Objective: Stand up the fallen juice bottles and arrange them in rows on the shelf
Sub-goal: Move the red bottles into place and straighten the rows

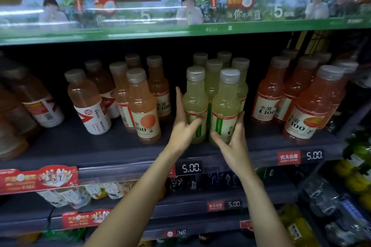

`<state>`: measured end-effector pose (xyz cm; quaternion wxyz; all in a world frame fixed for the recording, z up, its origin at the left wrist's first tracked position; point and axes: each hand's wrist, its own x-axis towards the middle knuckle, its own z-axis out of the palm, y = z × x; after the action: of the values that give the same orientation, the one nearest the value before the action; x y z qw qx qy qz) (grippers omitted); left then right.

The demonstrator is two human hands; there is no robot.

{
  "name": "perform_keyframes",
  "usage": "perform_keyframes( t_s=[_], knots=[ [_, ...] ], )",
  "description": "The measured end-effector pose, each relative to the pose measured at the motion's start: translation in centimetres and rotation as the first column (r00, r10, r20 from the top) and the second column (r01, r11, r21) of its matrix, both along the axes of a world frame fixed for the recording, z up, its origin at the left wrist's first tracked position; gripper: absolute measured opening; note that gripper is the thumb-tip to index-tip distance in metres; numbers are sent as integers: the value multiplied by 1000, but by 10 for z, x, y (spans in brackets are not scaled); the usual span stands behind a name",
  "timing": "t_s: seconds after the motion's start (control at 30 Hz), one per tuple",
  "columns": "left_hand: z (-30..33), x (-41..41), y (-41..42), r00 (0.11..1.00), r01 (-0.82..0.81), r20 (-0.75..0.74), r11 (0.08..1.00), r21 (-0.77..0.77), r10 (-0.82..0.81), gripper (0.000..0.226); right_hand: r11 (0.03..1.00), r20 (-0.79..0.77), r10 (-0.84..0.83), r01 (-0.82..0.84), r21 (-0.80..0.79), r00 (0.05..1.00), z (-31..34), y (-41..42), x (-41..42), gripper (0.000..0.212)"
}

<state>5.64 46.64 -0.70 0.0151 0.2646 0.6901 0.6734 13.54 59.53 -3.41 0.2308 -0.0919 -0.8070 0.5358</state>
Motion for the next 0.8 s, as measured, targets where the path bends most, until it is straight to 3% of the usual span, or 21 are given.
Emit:
perform_keyframes(
  t_s=[0.13, 0.23, 0.33, 0.43, 0.53, 0.63, 0.8],
  knots=[
    [0, 15, -1, 994, -96, -46, 995, -42, 94, 95, 994, -95, -68, 75, 74, 993, 7, -1, 9, 92],
    [6, 33, -21, 978, -177, -131, 978, -107, 162, 86, 962, -253, -164, 211, 172, 953, 16, -7, 18, 69],
    [16, 51, -56, 931, -207, -351, 935, -286, 99, 64, 886, -476, -149, 331, 325, 867, 27, -12, 24, 42],
    [29, 59, -104, 819, -229, -572, 888, -399, -46, 46, 799, -572, -22, 358, 483, 820, 33, -33, 23, 25],
    [33, 52, -158, 675, -365, -737, 865, -344, -9, 30, 779, -577, 74, 313, 543, 814, 39, -72, 15, 21],
    [30, 35, -208, 570, -509, -813, 828, -237, 118, 22, 811, -476, 185, 140, 569, 860, 41, -111, 0, 20],
    [19, -13, -315, 340, -791, -847, 612, -21, 410, 23, 846, -321, 296, -91, 525, 899, 45, -203, -47, 18]
  ],
)
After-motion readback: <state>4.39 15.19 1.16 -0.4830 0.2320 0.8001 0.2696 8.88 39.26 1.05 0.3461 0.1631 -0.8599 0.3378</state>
